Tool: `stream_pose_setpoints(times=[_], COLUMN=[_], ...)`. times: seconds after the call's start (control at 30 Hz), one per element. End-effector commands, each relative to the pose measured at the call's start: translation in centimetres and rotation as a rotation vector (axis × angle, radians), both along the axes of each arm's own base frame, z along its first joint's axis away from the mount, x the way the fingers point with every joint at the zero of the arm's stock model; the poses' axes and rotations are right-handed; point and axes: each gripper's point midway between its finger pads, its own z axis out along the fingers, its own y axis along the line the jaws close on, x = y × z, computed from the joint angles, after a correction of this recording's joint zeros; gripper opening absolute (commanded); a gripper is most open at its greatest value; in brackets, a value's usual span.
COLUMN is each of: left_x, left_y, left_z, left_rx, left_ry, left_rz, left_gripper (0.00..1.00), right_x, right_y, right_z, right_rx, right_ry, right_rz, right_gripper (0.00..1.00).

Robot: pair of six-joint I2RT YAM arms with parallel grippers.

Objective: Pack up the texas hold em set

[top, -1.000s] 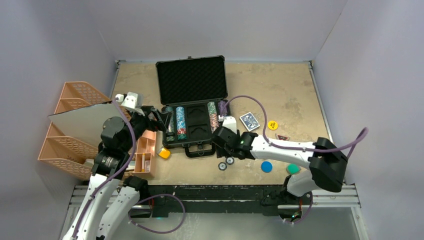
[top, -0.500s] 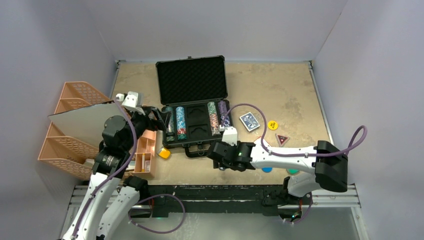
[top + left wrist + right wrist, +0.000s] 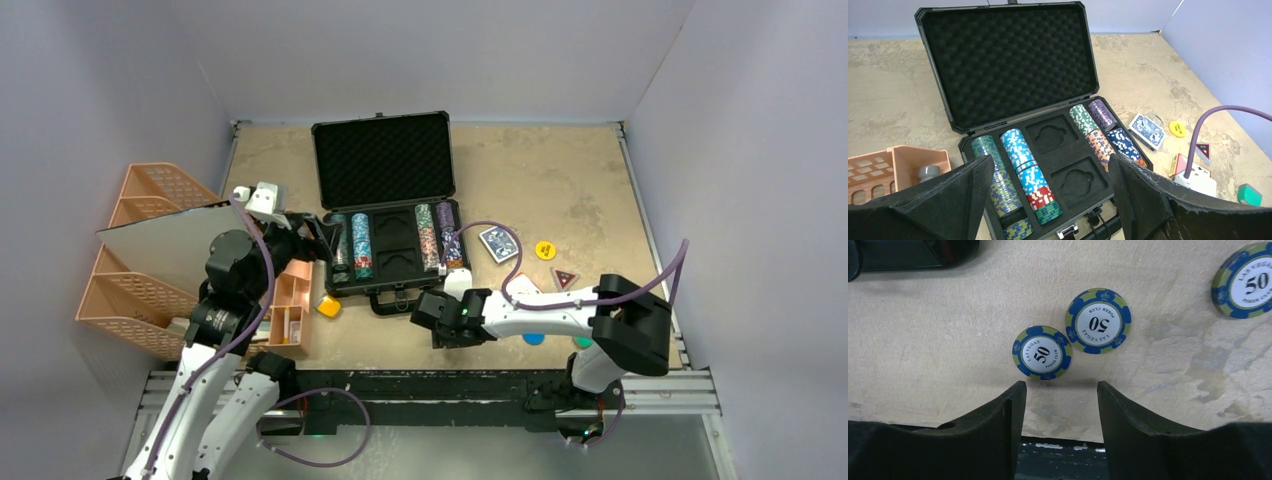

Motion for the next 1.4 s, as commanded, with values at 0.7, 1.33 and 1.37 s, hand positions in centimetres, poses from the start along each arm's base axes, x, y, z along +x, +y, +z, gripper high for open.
stream_pose_setpoints(times=[0.7,1.33,1.37], left_x=[-0.4,-0.5,-0.5], left_y=[0.8,2.2,2.3], left_z=[2.0,2.1,2.1], left_rx=[-0.02,-0.012,-0.013], left_ry=[-0.052,-0.05,-0.052], left_rz=[0.027,0.105,0.107], left_gripper=[0.88,0.88,0.88], right_x=[1.7,0.7,0.9], right_y=[1.5,1.3,1.4], right_z=[-1.8,-0.5,0.0], right_rx=[-0.034,-0.054,-0.045], right_ry=[0.092,0.144,0.133], right_rz=[-0.039,0.017,0.019], right_gripper=[0.58,0.41,0.42])
